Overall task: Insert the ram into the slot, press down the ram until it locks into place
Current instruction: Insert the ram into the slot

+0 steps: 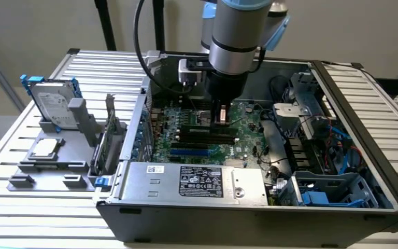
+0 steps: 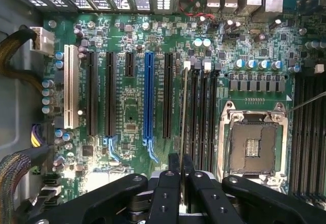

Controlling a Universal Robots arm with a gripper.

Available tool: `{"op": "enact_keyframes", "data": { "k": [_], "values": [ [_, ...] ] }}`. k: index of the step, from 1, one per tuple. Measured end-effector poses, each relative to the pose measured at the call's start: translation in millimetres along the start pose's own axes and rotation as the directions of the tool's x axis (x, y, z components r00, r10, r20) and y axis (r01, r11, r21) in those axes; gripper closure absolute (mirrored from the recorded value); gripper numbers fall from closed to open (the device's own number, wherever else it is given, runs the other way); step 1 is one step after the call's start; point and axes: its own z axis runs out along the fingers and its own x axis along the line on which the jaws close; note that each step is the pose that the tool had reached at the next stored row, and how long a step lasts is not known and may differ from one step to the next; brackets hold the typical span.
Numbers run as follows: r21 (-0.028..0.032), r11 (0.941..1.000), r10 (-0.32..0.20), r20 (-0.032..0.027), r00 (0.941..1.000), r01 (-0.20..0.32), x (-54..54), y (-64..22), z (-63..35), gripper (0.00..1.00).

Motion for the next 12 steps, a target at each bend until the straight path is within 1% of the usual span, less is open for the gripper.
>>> {"op": "enact_keyframes", "data": {
  "k": [2, 5, 7, 9, 12],
  "values": [
    [0.0000, 1.0000, -0.001, 0.0034, 1.0000, 0.001, 0.0, -0.1, 2.6, 0.87],
    [-0.0002, 1.0000, -0.006, 0.0187, 0.9998, 0.006, 0.1, -0.2, 3.7, 0.87],
    [-0.0007, 1.0000, -0.008, 0.0305, 0.9995, 0.008, 0.1, -0.2, 3.8, 0.87],
    [-0.0016, 1.0000, -0.008, 0.0350, 0.9994, 0.008, 0.0, -0.1, 3.9, 0.87],
    [-0.0016, 1.0000, -0.008, 0.0360, 0.9993, 0.008, 0.0, -0.2, 4.8, 0.87]
  ]
}}
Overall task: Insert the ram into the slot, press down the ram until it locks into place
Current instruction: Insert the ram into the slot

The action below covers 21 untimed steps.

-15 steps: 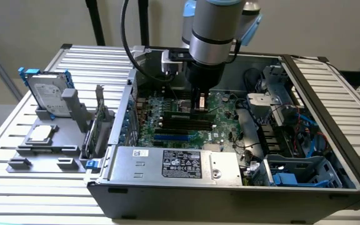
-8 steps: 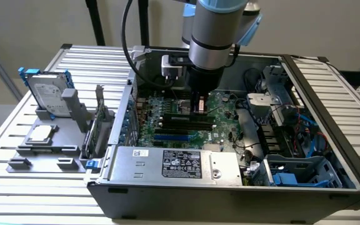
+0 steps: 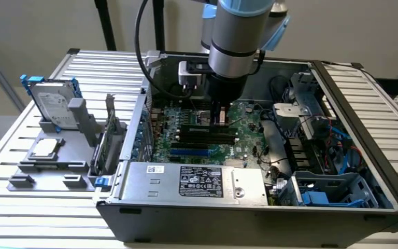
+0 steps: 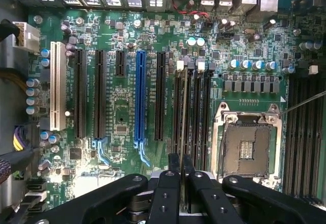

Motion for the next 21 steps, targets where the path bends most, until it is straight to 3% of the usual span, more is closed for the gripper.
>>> {"op": "enact_keyframes", "data": {
  "k": [21],
  "values": [
    [-0.0012, 0.9998, -0.021, -0.0010, 0.9998, 0.021, 0.6, -0.4, 10.4, 0.87]
  ]
}}
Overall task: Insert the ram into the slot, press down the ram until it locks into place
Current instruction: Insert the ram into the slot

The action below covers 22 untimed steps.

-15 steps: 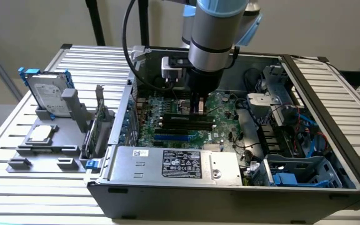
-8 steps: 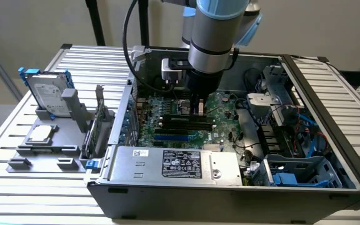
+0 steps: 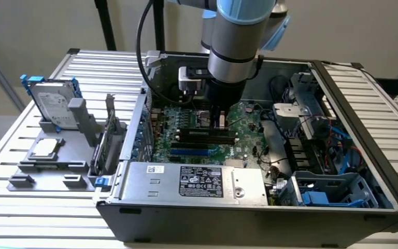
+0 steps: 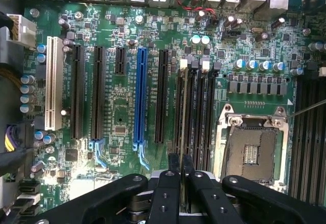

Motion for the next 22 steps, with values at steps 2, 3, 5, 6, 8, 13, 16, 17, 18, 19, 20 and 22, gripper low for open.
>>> {"op": "enact_keyframes", "data": {
  "k": [2, 3, 5, 6, 8, 13, 16, 17, 18, 19, 20, 22],
  "values": [
    [-0.0001, 1.0000, -0.001, 0.0000, 1.0000, 0.001, 0.1, 0.0, 1.0, 0.87],
    [0.0000, 1.0000, -0.001, 0.0000, 1.0000, 0.001, 0.1, -0.1, 1.6, 0.87],
    [-0.0001, 1.0000, -0.002, 0.0000, 1.0000, 0.002, 0.2, -0.1, 2.9, 0.87],
    [-0.0001, 1.0000, -0.002, -0.0001, 1.0000, 0.002, 0.2, -0.1, 3.4, 0.87],
    [-0.0002, 1.0000, -0.002, -0.0001, 1.0000, 0.002, 0.3, -0.2, 4.6, 0.87],
    [-0.0002, 1.0000, -0.003, -0.0002, 1.0000, 0.003, 0.4, -0.3, 6.9, 0.87],
    [-0.0002, 1.0000, -0.003, -0.0001, 1.0000, 0.003, 0.4, -0.3, 7.5, 0.87],
    [-0.0002, 1.0000, -0.003, -0.0002, 1.0000, 0.003, 0.4, -0.3, 7.7, 0.87],
    [-0.0003, 1.0000, -0.003, -0.0003, 1.0000, 0.003, 0.4, -0.3, 7.8, 0.87],
    [-0.0002, 1.0000, -0.004, -0.0002, 1.0000, 0.004, 0.4, -0.3, 8.0, 0.87],
    [-0.0002, 1.0000, -0.004, -0.0002, 1.0000, 0.004, 0.5, -0.3, 8.1, 0.87],
    [-0.0002, 1.0000, -0.004, -0.0002, 1.0000, 0.004, 0.4, -0.3, 8.5, 0.87]
  ]
}}
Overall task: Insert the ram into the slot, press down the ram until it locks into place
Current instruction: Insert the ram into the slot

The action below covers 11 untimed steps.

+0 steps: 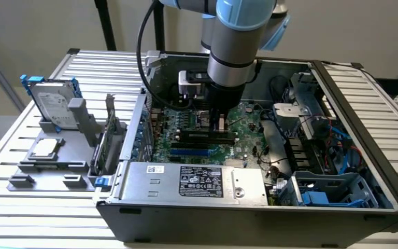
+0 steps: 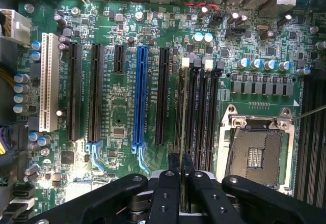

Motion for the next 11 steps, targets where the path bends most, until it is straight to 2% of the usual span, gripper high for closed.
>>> {"op": "enact_keyframes", "data": {
  "k": [11],
  "values": [
    [0.0002, 1.0000, 0.004, 0.0002, 1.0000, -0.004, -0.4, -0.1, 4.3, 0.87]
  ]
}}
